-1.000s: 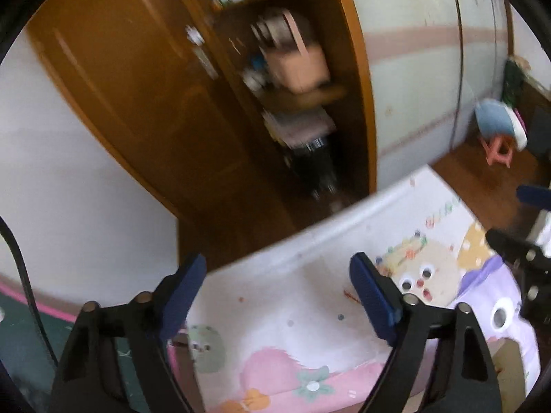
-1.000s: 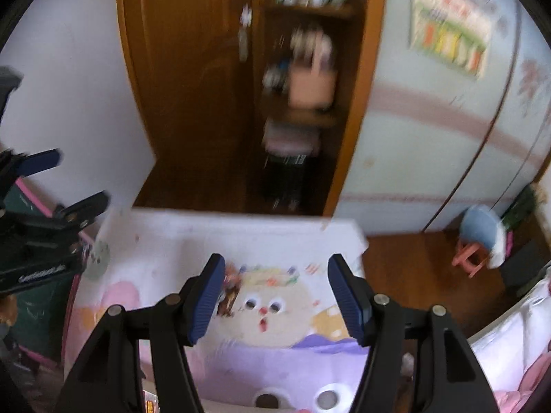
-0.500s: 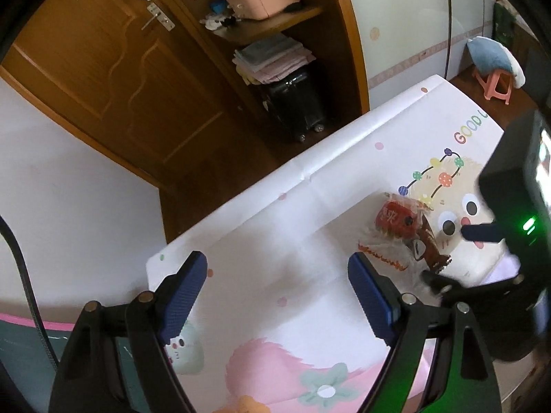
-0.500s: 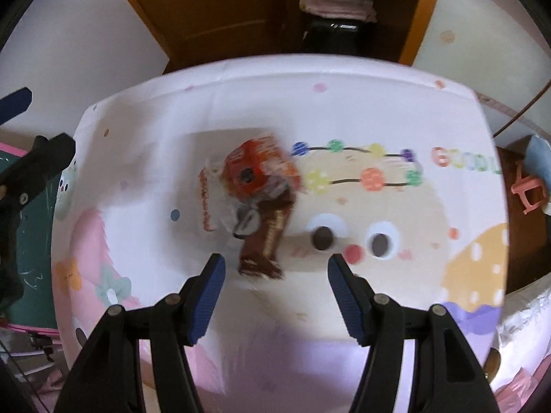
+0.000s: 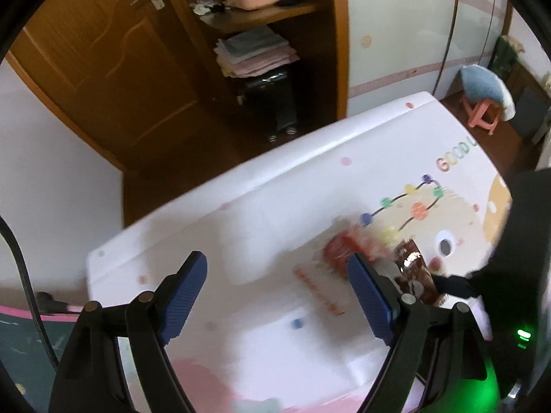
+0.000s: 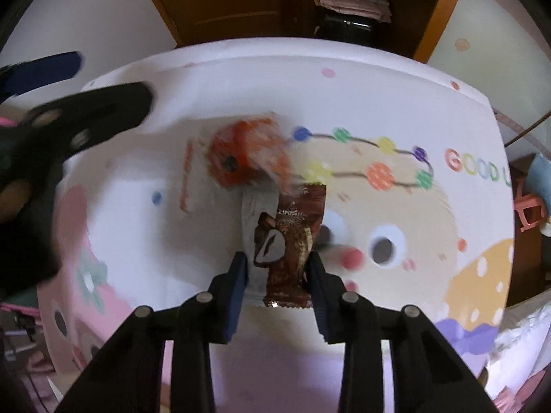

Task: Organize snacks
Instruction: 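Grasp the red-wrapped snack with the left tool while the right tool grasps the brown chocolate packet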

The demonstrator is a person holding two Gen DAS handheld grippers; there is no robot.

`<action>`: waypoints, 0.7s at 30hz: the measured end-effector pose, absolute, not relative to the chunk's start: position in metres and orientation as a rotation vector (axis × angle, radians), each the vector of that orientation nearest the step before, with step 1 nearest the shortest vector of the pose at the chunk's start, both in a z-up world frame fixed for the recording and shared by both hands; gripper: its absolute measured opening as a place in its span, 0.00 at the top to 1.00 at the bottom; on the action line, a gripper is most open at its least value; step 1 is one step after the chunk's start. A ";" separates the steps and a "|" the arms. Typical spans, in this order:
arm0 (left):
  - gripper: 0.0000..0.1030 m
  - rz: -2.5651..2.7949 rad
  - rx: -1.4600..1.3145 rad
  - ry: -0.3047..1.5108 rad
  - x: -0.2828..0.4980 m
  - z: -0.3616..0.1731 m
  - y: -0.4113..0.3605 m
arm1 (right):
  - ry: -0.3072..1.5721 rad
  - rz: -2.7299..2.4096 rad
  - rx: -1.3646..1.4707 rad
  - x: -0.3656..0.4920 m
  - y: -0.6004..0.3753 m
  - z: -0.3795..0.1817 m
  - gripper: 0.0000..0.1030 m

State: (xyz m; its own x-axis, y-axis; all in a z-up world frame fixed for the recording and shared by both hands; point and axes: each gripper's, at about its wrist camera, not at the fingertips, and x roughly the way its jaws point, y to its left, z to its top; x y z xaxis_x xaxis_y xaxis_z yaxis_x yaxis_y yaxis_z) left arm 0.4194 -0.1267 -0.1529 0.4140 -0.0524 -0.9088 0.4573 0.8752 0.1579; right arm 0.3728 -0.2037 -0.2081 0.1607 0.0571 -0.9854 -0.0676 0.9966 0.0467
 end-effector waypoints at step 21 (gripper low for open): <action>0.54 -0.301 0.282 1.232 0.423 -0.227 -0.151 | 1.393 0.038 0.285 0.330 -0.296 -0.205 0.67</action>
State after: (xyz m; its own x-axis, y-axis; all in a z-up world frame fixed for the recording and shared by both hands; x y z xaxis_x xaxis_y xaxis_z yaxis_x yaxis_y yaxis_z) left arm 0.4231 -0.1506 -0.2272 0.3030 -0.0724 -0.9502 0.3740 0.9261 0.0487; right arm 0.3301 -0.2965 -0.2054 0.1817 0.1934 -0.9641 0.1408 0.9653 0.2202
